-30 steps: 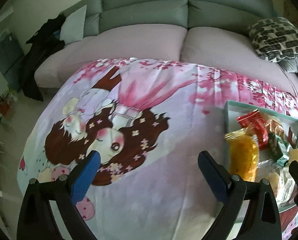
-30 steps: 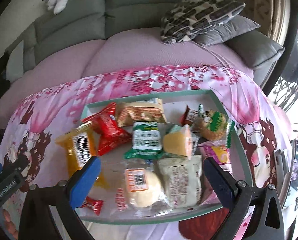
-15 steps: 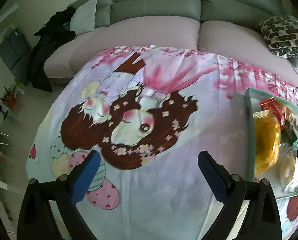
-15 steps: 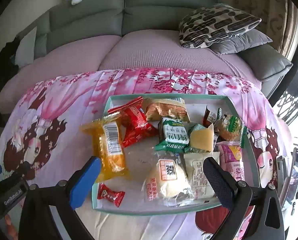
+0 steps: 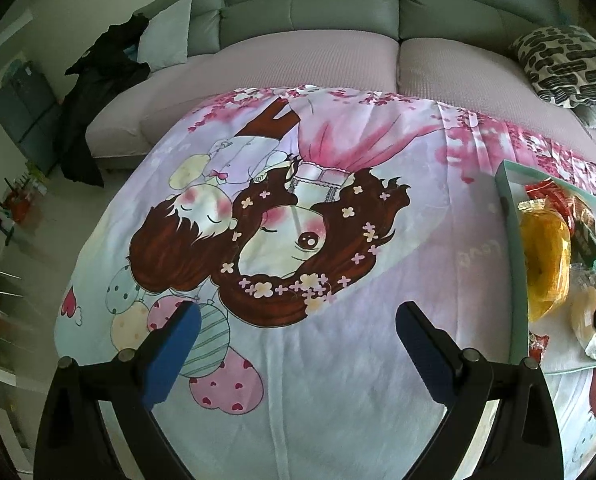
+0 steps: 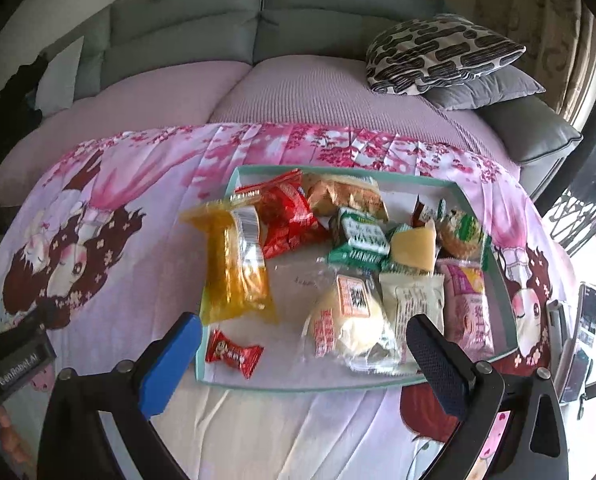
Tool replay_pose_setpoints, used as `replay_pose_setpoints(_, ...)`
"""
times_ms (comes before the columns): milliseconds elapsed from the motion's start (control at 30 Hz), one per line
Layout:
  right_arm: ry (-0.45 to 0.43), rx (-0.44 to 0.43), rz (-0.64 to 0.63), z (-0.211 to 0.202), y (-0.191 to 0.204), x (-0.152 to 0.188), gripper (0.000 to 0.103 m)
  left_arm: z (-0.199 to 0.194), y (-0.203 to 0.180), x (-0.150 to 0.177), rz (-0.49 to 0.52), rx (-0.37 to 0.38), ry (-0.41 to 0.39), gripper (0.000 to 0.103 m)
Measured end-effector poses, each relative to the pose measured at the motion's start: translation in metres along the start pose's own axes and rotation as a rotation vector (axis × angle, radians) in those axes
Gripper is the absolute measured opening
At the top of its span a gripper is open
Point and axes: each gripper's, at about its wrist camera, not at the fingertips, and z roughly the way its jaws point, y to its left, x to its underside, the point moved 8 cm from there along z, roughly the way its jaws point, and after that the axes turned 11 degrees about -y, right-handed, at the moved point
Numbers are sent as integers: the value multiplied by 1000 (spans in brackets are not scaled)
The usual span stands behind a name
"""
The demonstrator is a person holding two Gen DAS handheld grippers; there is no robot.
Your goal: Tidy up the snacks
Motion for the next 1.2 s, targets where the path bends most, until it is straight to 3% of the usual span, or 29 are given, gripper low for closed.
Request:
replay_pose_setpoints(667,50,15,38,-11,-14,46,103,-8,-9,19,55,25,0,98)
replay_pose_setpoints(1200,57,21,80,-3,-29,48,103,-7,-22,19,96,31,9,98)
